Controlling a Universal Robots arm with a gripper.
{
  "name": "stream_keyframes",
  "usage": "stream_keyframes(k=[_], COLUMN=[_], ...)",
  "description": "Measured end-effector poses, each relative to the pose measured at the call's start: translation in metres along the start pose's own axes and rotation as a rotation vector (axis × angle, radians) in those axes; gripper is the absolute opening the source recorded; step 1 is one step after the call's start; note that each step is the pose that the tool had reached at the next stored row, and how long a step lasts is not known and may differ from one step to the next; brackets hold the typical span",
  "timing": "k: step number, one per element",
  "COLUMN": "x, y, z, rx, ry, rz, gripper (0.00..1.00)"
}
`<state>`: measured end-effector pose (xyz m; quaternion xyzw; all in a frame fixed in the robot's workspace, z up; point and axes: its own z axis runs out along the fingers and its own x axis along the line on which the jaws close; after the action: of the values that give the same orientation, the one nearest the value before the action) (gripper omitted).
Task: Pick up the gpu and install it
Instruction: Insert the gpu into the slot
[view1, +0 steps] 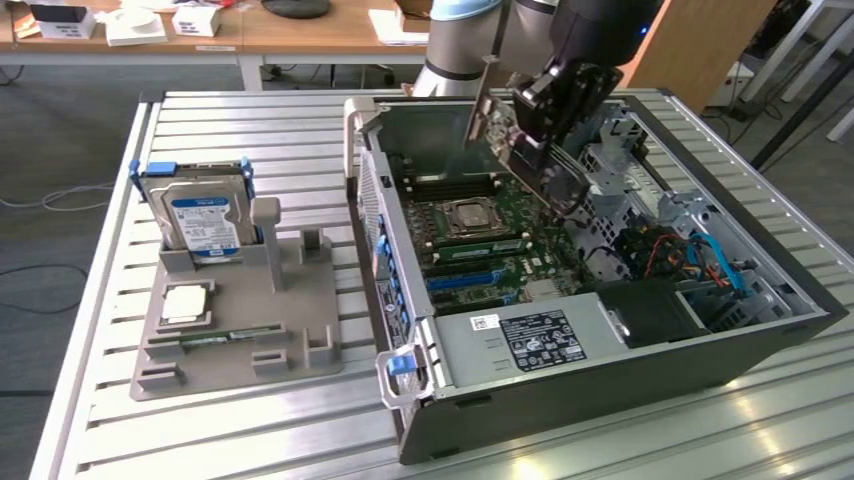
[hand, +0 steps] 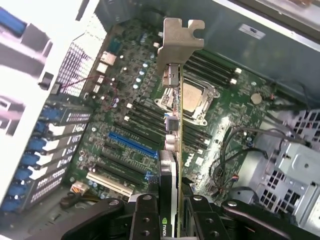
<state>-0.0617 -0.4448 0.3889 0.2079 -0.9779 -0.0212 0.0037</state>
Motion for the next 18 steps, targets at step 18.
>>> stream_keyframes(k=[18], x=[0.0], y=[-0.0001], z=[0.0031], rx=[-0.0005], ry=[0.0137], rz=[-0.318], gripper=[0.27])
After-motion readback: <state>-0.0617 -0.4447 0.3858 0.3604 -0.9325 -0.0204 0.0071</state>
